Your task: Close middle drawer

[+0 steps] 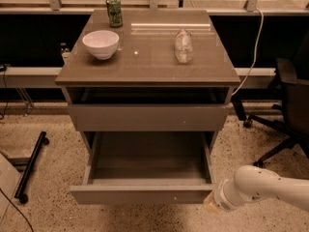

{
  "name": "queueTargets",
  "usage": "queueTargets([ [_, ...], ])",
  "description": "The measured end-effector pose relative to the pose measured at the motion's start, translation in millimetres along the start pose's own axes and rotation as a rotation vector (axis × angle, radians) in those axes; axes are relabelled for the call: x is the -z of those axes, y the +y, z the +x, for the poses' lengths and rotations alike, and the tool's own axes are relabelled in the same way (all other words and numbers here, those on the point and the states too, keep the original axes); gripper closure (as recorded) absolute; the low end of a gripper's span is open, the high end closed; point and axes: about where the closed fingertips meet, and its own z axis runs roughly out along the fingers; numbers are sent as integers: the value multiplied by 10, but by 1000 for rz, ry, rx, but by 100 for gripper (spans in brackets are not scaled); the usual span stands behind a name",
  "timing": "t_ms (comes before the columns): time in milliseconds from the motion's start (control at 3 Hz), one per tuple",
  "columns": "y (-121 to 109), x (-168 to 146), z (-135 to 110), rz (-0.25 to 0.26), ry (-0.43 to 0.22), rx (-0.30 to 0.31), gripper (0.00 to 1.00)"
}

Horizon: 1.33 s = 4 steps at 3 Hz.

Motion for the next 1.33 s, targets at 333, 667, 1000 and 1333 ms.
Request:
queueTargets([
  [333, -153, 26, -247, 55, -62, 49, 100],
  [667, -298, 17, -507, 73, -123, 96, 100],
  [1000, -472, 18, -721, 92, -174, 127, 100],
  [1333, -660, 15, -882, 109, -218, 140, 100],
])
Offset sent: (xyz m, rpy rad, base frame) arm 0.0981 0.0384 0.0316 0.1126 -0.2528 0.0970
